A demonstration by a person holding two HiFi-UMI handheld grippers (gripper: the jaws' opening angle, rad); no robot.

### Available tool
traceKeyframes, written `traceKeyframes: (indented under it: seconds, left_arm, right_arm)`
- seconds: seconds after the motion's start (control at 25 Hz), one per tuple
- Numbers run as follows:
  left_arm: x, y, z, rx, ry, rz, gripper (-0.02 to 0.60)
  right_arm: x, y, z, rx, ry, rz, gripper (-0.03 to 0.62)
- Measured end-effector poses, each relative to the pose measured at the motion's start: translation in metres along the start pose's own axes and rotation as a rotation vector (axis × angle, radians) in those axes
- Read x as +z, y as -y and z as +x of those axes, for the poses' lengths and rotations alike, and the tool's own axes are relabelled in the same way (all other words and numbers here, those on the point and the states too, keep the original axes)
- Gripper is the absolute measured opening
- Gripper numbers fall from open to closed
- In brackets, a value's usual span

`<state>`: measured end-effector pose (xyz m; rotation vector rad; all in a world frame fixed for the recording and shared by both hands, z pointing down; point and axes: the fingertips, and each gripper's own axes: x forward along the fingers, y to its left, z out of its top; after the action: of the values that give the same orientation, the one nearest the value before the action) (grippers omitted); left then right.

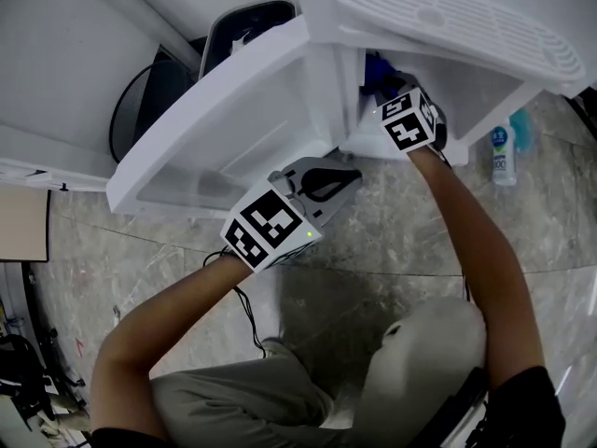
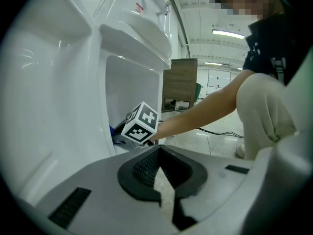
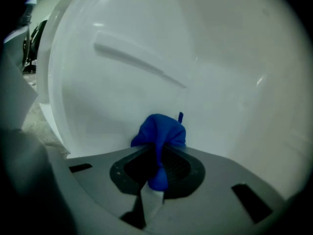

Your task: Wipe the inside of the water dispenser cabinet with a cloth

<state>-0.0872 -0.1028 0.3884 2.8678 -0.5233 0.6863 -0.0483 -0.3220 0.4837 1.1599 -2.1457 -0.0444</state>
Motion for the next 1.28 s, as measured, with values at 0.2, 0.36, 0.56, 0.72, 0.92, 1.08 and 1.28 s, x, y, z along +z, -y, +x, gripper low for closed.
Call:
traceKeyframes:
  seconds: [0.2,0.36,0.56,0.72,0.92,1.08,1.28]
  left_arm:
    - [-0.014,-0.002,0.000,0.009,-0.039,-0.027,0.006]
    - [-0.017,0.001,0.000,0.010,-0.041,-0.024,0.006]
    - [-0.015,-0.001,0.000,0.013,-0.031,-0.038,0.006]
    - [-0.014,-0.003,-0.003,0.028,-0.025,-0.038,0.006]
    - [-0.017,-0.001,-0.010,0.030,-0.026,-0.039,0.006]
    - [-0.020,-0.001,-0.013,0.033,-0.030,-0.036,0.006]
    - [-0.012,-0.002,-0.011,0.032,-0.015,-0.036,0.006]
  right_arm:
    - [0.000,0.013,0.018,-0.018,-0.034,-0.064,0.031]
    - [0.002,0.013,0.018,-0.026,-0.034,-0.053,0.031]
    - [-0.002,-0.003,0.003,-0.006,-0.024,-0.046,0.031]
    - [-0.002,-0.001,0.008,-0.010,-0.030,-0.066,0.031]
    - [0.000,0.013,0.022,-0.012,-0.059,-0.043,0.031]
    - [0.000,0.013,0.019,-0.015,-0.035,0.013,0.031]
    - [0.000,0.005,0.010,-0.008,-0.018,0.046,0.031]
